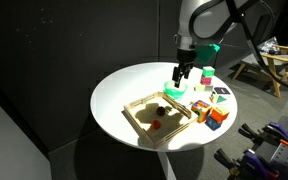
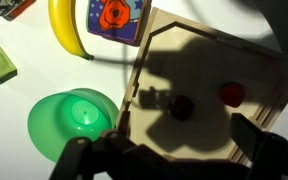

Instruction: Remove the plum from the crate and put it on the table

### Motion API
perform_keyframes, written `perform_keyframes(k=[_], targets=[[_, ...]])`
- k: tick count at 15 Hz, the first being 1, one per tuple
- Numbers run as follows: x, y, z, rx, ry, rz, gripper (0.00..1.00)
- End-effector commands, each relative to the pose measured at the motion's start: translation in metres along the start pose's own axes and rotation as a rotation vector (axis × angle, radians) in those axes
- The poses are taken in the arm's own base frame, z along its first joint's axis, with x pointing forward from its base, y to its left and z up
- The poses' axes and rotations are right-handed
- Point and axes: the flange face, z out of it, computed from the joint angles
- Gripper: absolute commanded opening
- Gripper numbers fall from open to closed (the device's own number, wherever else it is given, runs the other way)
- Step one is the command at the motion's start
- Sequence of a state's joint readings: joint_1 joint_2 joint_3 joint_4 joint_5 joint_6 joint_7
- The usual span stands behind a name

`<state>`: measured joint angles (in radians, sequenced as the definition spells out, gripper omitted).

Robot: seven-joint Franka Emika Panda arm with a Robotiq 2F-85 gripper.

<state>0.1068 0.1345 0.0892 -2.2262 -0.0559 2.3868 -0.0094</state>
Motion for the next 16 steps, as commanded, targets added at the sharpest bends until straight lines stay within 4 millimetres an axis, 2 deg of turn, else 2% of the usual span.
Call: perform_keyframes(k=[1,4,16], targets=[[0.012,-0.006,0.016,-0.005,0.011,-0.023,1.00],[0.019,-0.011,0.034,0.004,-0.012,-0.025,1.00],[0.058,-0.028,0.087,-0.041,-0.048,-0.085,1.00]])
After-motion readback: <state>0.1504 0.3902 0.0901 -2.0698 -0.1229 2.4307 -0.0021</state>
